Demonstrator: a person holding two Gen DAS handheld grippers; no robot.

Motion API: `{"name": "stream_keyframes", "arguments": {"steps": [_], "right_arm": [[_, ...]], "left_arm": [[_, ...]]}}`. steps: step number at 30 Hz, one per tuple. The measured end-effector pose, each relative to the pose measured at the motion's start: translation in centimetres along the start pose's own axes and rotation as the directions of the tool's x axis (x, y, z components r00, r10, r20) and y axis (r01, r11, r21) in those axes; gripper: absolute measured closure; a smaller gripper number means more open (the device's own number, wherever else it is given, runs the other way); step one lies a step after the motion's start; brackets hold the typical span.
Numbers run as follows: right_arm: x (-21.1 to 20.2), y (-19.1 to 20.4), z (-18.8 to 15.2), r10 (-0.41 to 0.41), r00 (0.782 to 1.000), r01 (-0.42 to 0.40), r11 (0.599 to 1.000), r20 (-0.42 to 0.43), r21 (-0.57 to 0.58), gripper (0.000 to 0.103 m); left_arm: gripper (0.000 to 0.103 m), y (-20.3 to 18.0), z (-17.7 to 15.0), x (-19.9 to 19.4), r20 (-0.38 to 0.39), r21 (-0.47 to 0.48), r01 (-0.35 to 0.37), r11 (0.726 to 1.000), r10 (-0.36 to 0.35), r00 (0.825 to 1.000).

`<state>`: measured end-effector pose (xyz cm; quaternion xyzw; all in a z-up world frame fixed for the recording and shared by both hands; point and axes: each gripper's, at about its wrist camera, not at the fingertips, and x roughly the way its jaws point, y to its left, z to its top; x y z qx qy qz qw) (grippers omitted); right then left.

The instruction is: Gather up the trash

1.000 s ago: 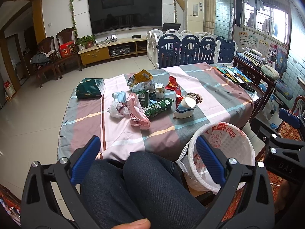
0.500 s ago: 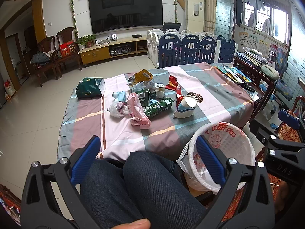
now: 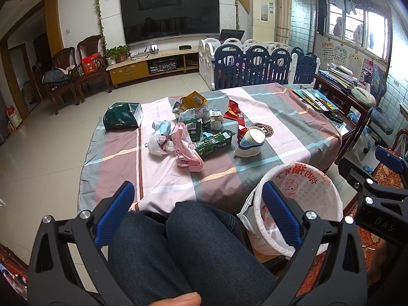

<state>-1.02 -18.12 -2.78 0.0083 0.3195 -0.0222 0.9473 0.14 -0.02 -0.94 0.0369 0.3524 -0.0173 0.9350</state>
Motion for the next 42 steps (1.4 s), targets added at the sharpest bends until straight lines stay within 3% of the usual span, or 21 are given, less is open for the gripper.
{"name": "stream_keyframes", "arguments": {"steps": [42], "right_arm": [[0.29,0.17,-0.08,-0.003,1.0,0.003,1.0,-0.015,0.012,0.003]], "left_arm": [[0.003,0.9,-0.06,0.18,-0.028,-0.024,-0.019,1.0,0.019,0.999]]}}
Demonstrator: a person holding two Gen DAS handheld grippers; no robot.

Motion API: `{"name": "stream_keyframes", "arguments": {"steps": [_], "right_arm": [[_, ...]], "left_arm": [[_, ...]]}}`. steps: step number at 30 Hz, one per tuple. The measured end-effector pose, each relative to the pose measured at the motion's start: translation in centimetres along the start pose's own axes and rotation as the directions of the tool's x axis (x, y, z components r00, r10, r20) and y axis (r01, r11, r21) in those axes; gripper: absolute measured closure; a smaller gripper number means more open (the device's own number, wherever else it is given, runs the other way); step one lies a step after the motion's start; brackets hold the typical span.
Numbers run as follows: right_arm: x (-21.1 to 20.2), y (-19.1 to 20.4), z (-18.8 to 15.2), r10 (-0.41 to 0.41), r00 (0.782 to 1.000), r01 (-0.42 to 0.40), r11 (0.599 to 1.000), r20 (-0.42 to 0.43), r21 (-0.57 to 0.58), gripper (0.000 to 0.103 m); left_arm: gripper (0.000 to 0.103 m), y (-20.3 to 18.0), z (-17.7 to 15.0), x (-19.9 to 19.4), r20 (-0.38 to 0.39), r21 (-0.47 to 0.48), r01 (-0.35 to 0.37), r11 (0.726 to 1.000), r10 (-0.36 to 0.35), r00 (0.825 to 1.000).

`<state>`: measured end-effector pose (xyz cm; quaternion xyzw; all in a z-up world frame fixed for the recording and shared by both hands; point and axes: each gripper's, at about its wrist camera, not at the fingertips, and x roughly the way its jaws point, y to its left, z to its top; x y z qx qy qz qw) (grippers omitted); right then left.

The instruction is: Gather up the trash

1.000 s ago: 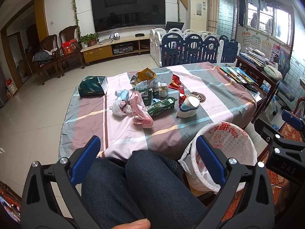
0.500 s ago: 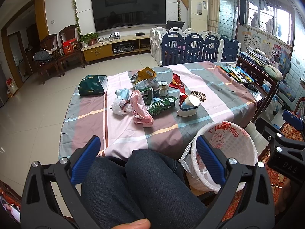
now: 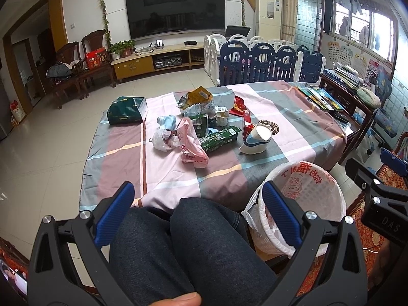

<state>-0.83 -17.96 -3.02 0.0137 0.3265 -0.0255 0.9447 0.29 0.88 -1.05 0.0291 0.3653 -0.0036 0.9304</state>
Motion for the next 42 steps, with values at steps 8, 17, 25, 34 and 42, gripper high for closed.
{"name": "stream_keyframes", "arguments": {"steps": [8,17,25,34,42], "right_arm": [[0.05,-0.07,-0.02,0.002,1.0,-0.002,1.0,-0.007,0.005,0.003],[0.29,0.0,-0.23,0.008,1.0,-0.008,1.0,-0.016,0.004,0.003],[0.65,0.16,-0.3,0.014,1.0,-0.014,1.0,-0.026,0.01,0.003],[0.85,0.17,-0.29,0.019,0.999,-0.019,1.0,-0.035,0.014,0.003],[0.97,0.08,-0.22,0.022,0.999,-0.021,1.0,-0.036,0.015,0.003]], "left_arm": [[0.003,0.04,0.01,0.18,-0.01,-0.001,-0.001,1.0,0.001,1.0],[0.003,0.06,0.06,0.44,-0.018,-0.003,-0.002,1.0,0.002,1.0],[0.003,0.1,0.06,0.5,-0.018,-0.002,-0.001,1.0,0.001,1.0],[0.003,0.25,-0.04,0.56,-0.021,-0.004,-0.001,1.0,0.001,1.0],[0.003,0.22,0.03,0.56,-0.02,-0.004,0.0,1.0,0.0,1.0]]}}
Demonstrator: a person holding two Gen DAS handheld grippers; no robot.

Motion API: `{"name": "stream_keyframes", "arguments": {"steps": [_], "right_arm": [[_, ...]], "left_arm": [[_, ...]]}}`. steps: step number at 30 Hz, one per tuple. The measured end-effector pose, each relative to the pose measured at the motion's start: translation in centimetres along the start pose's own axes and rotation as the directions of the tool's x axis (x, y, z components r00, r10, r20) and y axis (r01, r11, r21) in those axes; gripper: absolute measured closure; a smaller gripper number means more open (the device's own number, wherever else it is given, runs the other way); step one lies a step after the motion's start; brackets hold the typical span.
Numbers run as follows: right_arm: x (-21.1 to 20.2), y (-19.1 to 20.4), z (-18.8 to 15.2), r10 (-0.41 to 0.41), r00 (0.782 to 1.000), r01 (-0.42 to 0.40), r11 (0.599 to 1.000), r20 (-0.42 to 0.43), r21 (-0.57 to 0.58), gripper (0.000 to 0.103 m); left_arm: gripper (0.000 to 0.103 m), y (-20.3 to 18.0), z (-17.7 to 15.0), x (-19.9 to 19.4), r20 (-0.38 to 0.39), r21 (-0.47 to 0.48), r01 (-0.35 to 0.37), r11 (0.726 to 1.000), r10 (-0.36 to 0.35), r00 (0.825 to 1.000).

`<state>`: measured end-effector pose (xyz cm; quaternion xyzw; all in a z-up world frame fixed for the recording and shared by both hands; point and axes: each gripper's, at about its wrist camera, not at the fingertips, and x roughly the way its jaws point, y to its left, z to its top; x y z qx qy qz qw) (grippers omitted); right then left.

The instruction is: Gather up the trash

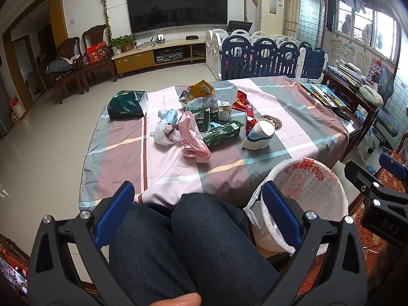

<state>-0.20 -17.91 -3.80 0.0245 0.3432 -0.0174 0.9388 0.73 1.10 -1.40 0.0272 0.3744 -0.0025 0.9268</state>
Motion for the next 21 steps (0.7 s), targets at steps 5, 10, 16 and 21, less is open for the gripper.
{"name": "stream_keyframes", "arguments": {"steps": [5,10,16,21], "right_arm": [[0.2,0.0,-0.1,-0.001,1.0,0.001,1.0,-0.008,0.001,0.003],[0.3,0.0,-0.1,-0.005,1.0,0.005,1.0,-0.009,0.001,0.003],[0.7,-0.3,-0.2,-0.021,1.0,0.021,1.0,-0.016,0.005,0.003],[1.5,-0.7,0.0,-0.049,0.998,0.05,0.999,-0.028,0.012,0.003]], "left_arm": [[0.003,0.0,0.0,0.0,0.0,0.0,0.0,1.0,0.0,1.0],[0.003,0.1,-0.3,0.1,-0.002,-0.003,-0.001,1.0,0.001,1.0],[0.003,0.6,-1.0,0.4,-0.009,-0.015,-0.005,1.0,0.005,1.0],[0.003,1.2,-0.8,1.5,-0.029,-0.026,0.006,1.0,-0.007,1.0]]}}
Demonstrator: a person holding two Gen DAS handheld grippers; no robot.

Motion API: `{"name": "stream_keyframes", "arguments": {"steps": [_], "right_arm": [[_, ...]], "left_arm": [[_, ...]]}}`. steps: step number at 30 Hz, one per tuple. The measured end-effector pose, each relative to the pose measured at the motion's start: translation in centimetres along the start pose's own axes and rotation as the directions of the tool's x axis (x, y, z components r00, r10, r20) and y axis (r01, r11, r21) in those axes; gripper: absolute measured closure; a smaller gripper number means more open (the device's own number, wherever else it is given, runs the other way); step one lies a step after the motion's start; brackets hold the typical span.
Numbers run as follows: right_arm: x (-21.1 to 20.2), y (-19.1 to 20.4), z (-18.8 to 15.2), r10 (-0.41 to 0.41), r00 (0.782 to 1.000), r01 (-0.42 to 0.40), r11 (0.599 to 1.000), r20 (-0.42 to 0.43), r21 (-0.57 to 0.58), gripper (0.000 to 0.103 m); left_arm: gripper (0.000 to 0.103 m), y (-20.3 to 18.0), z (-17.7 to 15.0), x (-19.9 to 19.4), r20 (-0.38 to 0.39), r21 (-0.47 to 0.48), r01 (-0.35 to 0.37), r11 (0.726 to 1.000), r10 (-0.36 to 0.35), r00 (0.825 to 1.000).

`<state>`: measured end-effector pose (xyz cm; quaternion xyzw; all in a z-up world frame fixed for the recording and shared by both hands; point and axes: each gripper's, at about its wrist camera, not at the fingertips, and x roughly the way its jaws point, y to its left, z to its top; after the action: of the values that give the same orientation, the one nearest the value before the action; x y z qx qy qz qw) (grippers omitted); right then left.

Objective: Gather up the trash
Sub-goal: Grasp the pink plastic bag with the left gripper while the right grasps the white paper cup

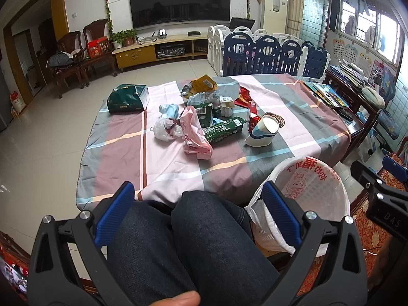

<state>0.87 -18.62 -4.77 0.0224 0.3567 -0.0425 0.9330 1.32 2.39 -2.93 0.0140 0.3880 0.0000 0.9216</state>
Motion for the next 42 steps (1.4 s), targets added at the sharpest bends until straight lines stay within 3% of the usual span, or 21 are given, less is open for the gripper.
{"name": "stream_keyframes", "arguments": {"steps": [3,7,9,11,13,14,16,18,19,21,24,28,29,30,32,36,38,39,40,42], "right_arm": [[1.3,-0.1,0.5,-0.031,0.999,0.031,0.999,-0.01,-0.018,0.003],[3.8,0.1,1.2,0.008,0.999,-0.01,0.999,-0.04,-0.043,0.003],[6.0,0.7,1.4,0.045,0.996,-0.05,0.997,-0.077,-0.059,0.01],[8.2,1.5,1.6,0.052,0.991,-0.06,0.996,-0.122,-0.062,0.029],[10.4,2.3,2.0,0.082,0.984,-0.091,0.995,-0.158,-0.046,0.035],[12.0,2.9,2.5,0.107,0.98,-0.115,0.992,-0.167,-0.043,0.035],[14.5,3.4,3.8,0.08,0.985,-0.087,0.995,-0.153,-0.042,0.034],[17.3,3.3,5.2,0.089,0.982,-0.091,0.996,-0.167,-0.007,0.029],[18.3,3.1,5.7,0.104,0.979,-0.104,0.995,-0.177,0.009,0.02],[21.5,3.3,6.8,0.137,0.971,-0.134,0.991,-0.198,0.025,0.015],[24.8,3.9,7.4,0.066,0.971,-0.072,0.997,-0.228,-0.016,0.015],[27.7,4.0,7.3,0.094,0.96,-0.096,0.995,-0.263,0.003,0.016],[27.9,3.9,7.2,0.111,0.958,-0.112,0.994,-0.265,0.011,0.03],[28.0,3.8,7.0,0.129,0.955,-0.13,0.991,-0.268,0.011,0.036],[27.4,3.8,6.9,0.136,0.958,-0.142,0.99,-0.253,-0.005,0.037],[25.3,2.8,6.3,0.18,0.956,-0.185,0.983,-0.231,0.002,0.037],[23.7,1.6,5.9,0.2,0.955,-0.2,0.98,-0.218,0.026,0.037],[23.3,1.2,5.7,0.207,0.955,-0.204,0.978,-0.213,0.037,0.037],[22.7,0.6,5.6,0.213,0.955,-0.207,0.977,-0.206,0.049,0.037],[21.1,-0.7,5.1,0.22,0.957,-0.208,0.975,-0.188,0.079,0.037]], "left_arm": [[0.003,2.4,0.4,1.4,-0.009,-0.066,-0.01,0.998,0.009,1.0],[0.003,7.3,0.3,3.9,-0.051,-0.235,-0.033,0.971,0.022,0.998],[0.004,9.3,-0.2,5.4,-0.076,-0.3,-0.04,0.953,0.018,0.997],[0.007,10.7,-0.9,6.7,-0.1,-0.349,-0.054,0.936,0.02,0.995],[0.014,11.3,-1.3,7.8,-0.12,-0.372,-0.069,0.926,0.025,0.992],[0.014,11.5,-1.4,8.2,-0.13,-0.374,-0.075,0.925,0.028,0.991],[0.014,11.8,-1.7,9.2,-0.154,-0.373,-0.089,0.924,0.033,0.988],[0.014,11.9,-1.9,10.0,-0.175,-0.383,-0.091,0.919,0.025,0.984],[0.014,12.1,-1.9,10.6,-0.193,-0.396,-0.091,0.914,0.014,0.981],[0.014,12.5,-1.6,11.8,-0.226,-0.441,-0.083,0.894,-0.021,0.974],[0.009,12.8,0.2,12.7,-0.182,-0.506,-0.049,0.861,-0.051,0.982],[0.009,11.0,3.5,15.4,-0.172,-0.461,-0.024,0.887,-0.063,0.983],[0.009,10.2,4.5,16.7,-0.181,-0.446,0.001,0.895,-0.091,0.979],[0.009,9.6,5.2,17.7,-0.186,-0.437,0.018,0.899,-0.111,0.976],[0.009,8.2,6.5,19.8,-0.199,-0.409,0.038,0.912,-0.13,0.971],[0.009,5.9,9.0,24.1,-0.211,-0.332,0.019,0.943,-0.094,0.973],[0.014,5.1,9.5,25.8,-0.218,-0.318,0.026,0.948,-0.1,0.971],[0.029,4.7,9.6,26.7,-0.223,-0.321,0.055,0.945,-0.132,0.966],[0.051,4.5,9.6,27.5,-0.235,-0.323,0.088,0.942,-0.17,0.957],[0.074,4.0,9.0,28.7,-0.276,-0.319,0.114,0.941,-0.207,0.938]]}}
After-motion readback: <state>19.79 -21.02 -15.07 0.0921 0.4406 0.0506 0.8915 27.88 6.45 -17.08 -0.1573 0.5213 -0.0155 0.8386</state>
